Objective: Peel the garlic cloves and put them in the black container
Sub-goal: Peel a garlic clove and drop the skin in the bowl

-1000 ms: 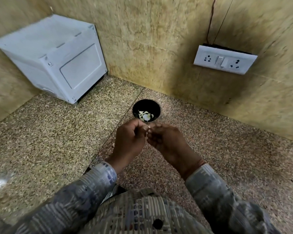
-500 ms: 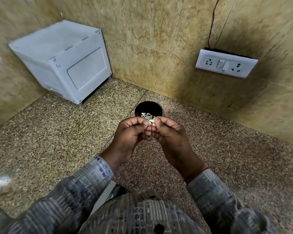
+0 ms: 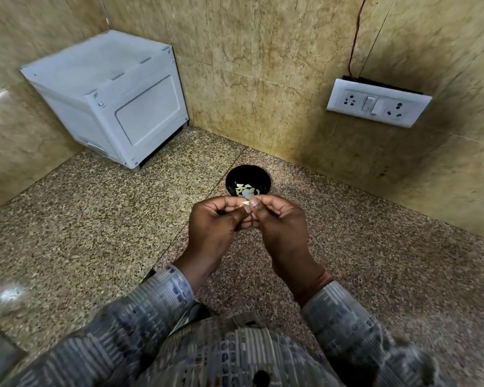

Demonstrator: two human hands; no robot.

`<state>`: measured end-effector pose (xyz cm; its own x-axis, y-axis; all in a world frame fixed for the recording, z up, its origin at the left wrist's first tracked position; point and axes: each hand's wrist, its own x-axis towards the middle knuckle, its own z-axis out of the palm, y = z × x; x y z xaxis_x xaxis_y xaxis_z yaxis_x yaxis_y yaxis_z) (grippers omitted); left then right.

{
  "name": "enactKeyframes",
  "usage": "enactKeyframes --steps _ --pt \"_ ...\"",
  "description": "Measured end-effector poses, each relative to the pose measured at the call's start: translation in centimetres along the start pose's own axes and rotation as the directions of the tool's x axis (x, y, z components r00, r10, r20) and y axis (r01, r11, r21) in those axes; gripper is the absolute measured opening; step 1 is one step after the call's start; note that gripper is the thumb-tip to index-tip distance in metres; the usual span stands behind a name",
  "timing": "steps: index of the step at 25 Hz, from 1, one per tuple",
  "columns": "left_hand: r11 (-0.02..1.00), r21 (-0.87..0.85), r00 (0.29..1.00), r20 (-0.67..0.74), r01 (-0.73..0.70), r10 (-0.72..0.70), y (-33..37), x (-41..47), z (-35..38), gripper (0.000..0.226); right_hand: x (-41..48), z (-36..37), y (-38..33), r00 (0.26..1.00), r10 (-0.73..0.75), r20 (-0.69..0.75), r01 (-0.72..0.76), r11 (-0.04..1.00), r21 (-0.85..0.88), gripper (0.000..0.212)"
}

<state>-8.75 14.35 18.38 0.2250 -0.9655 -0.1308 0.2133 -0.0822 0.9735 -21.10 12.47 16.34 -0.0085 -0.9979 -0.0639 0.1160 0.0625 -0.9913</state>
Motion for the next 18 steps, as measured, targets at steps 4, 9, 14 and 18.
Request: enactKeyframes --steps 4,9,14,18 --pt "0.996 0.054 0.996 0.039 0.074 -0.076 0.3 0.3 -0.6 0.012 0.0 -0.5 0.1 0.995 -0.087 0.048 0.092 0.988 -0.124 0.015" --pt "0.867 -0.107 0.867 0.182 0.486 -0.463 2.1 1.3 -2.0 0.021 0.2 -0.6 -0.7 0.963 -0.184 0.199 0.223 0.955 -0.194 0.014" --pt "0.787 -0.199 0.807 0.237 0.585 -0.540 2.6 2.3 -2.8 0.022 1.2 -0.4 -1.3 0.956 -0.136 0.259 0.161 0.984 -0.079 0.011" --pt "0.975 -0.043 0.970 0.118 0.220 -0.214 1.3 3.5 -3.1 0.015 2.4 1.7 -0.3 0.994 -0.091 0.066 0.100 0.983 -0.153 0.011"
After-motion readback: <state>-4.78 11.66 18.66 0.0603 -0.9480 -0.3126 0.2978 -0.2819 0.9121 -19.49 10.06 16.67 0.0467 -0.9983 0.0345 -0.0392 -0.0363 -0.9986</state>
